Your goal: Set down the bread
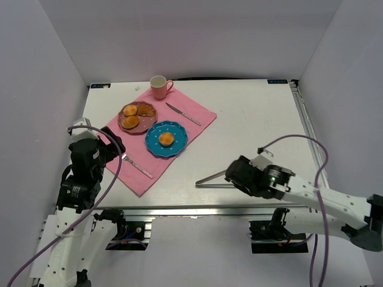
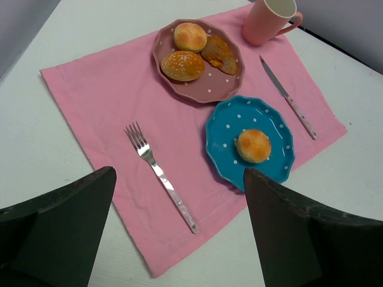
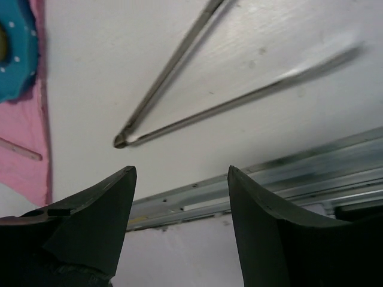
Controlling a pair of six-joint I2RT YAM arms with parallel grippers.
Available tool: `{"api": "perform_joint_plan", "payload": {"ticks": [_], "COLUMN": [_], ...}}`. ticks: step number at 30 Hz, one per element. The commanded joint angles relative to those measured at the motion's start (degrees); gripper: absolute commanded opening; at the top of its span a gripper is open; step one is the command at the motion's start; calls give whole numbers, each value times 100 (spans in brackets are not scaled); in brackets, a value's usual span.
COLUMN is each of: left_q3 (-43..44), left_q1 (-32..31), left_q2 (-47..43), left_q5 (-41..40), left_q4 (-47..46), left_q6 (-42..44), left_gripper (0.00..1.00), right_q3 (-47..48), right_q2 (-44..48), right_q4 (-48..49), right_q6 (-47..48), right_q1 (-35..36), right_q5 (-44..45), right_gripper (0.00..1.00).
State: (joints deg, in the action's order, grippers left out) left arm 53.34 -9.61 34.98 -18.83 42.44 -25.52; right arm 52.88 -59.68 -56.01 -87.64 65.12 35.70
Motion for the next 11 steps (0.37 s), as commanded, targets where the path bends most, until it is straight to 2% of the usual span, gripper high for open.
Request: {"api": "perform_joint_plan", "payload": {"ticks": [1,5,6,10,11], "left_q3": [247,291,317,326,309], "left_q1": [-24,-24,-24,-24,-24], "left_q2": [-71,-35,-18,61,79], "left_q5": [-138,-261,-322,-341,-332], "left_q4": [10,-51,-51,-95,-112], "left_q6": [29,73,65,-32,-41], "left_gripper": [98,98,98,98,98], "right_q3": [-776,-1175,-1192,-1061,-922], "right_q2": [921,1950,2204,2330,2268], "right_q4": [-60,63,90,73,46], "right_q6": [-271,-114,-61,343,483], "right_q1": [62,62,62,53,62], "right_q5": [-3,480,551,797,911], "right_gripper": [69,70,74,77,81]}}
